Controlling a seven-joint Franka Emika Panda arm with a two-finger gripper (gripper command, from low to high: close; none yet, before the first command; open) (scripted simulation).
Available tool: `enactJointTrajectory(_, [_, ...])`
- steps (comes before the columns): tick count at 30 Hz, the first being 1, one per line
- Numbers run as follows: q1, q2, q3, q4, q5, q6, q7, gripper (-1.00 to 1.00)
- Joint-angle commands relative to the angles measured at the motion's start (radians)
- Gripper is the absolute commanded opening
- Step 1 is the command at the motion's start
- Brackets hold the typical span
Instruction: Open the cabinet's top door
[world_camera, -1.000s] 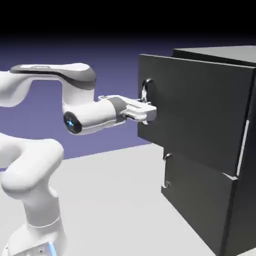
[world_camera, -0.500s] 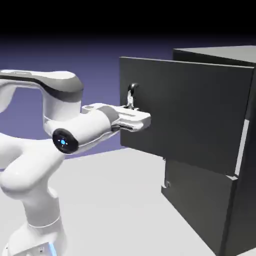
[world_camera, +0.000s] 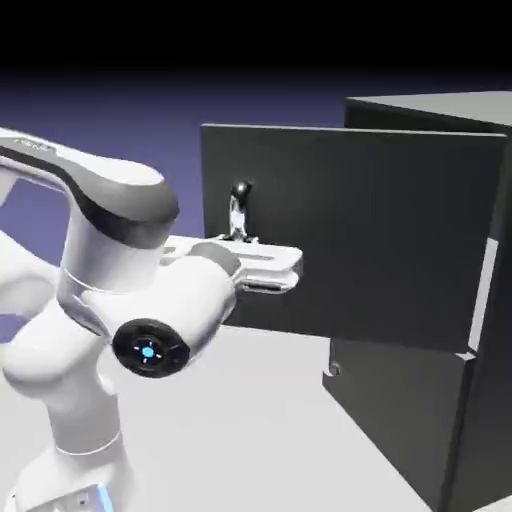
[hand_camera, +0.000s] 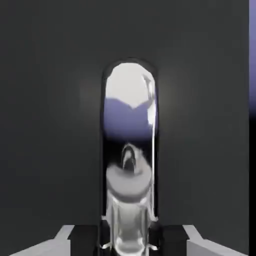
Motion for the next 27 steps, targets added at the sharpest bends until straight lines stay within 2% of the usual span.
enactJointTrajectory(1, [0.026,0.035,-0.033,0.036,-0.023,-0.037,-0.014,-1.00])
enactJointTrajectory(12, [0.358,0.415,-0.407,0.427,-0.159,-0.422,-0.206,-1.00])
enactJointTrajectory(18, [0.538,0.605,-0.624,0.573,-0.175,-0.594,-0.340,-1.00])
enactJointTrajectory(22, [0.677,0.636,-0.767,0.612,-0.184,-0.628,-0.366,-1.00])
enactJointTrajectory(27, [0.858,0.564,-0.916,0.640,-0.209,-0.602,-0.319,-1.00])
